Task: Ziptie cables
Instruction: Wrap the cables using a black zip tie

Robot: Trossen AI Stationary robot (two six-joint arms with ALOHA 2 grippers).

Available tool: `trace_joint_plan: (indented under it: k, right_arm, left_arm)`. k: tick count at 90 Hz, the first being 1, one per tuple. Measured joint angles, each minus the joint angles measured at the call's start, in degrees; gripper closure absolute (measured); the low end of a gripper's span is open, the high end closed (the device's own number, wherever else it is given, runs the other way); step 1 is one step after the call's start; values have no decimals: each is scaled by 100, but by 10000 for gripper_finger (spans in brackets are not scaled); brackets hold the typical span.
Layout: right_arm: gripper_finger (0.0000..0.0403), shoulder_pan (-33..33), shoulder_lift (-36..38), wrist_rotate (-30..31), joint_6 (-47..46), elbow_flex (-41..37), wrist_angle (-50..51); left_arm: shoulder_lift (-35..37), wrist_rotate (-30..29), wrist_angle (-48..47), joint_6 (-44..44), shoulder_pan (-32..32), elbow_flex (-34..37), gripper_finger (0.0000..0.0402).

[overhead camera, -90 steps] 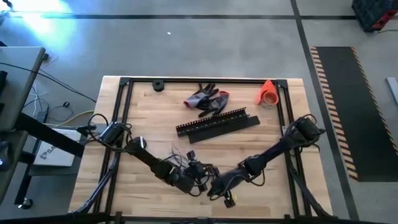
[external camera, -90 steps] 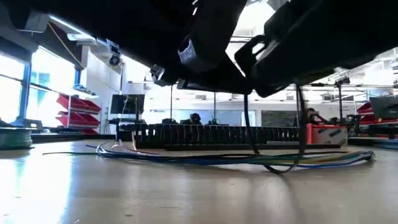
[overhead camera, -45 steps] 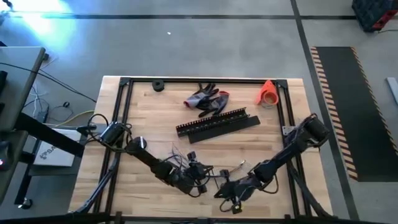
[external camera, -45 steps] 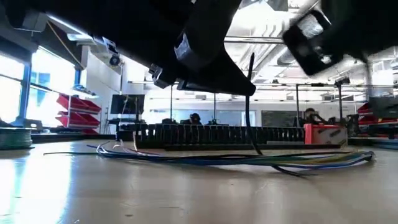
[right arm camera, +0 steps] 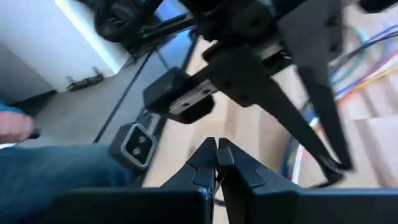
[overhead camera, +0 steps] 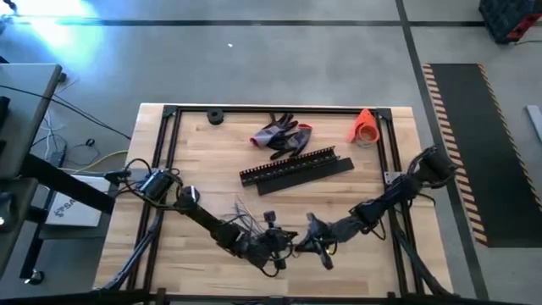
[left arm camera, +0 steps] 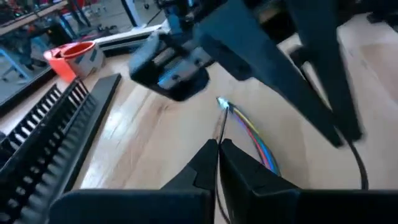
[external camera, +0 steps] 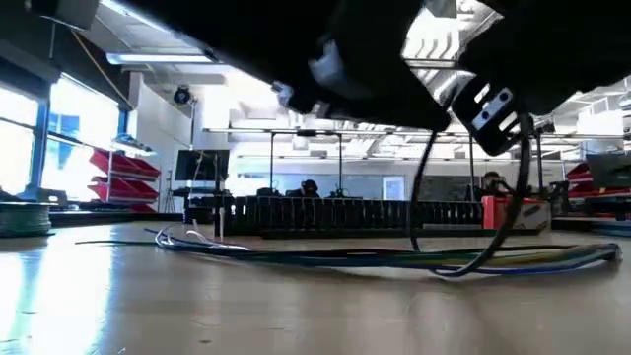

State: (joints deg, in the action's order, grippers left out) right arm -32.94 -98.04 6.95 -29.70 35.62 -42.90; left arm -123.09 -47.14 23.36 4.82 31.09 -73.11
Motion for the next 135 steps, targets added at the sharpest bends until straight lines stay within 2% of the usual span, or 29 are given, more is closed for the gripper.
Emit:
trace_joint_plan:
  k: [16, 47, 62, 92, 102, 109, 135]
  right_arm:
    - [403, 113, -78, -306, -93, 4, 52]
    - [403, 308, -173, -489, -139, 9, -96]
    - [403, 362, -174, -635, -139, 9, 30]
    - [398, 79, -175, -564, 410, 9, 457]
    - [371, -51, -175, -568, 715, 105, 680]
    - [339, -115, -175, -568, 1049, 342, 1157]
    - [212, -570, -153, -618, 3172, 1746, 3865]
  left_arm:
    - [2, -61, 15, -181, 12, -12, 402]
    - [2, 451, -8, -496, 103, -12, 402]
    - [2, 440, -5, -492, 101, -12, 402]
    - [4, -216, -112, -407, 254, -12, 402]
    - [4, -418, -110, -399, 315, -12, 402]
    - [4, -570, -111, -326, 366, -12, 402]
    - [13, -1077, -298, -200, 525, -12, 402]
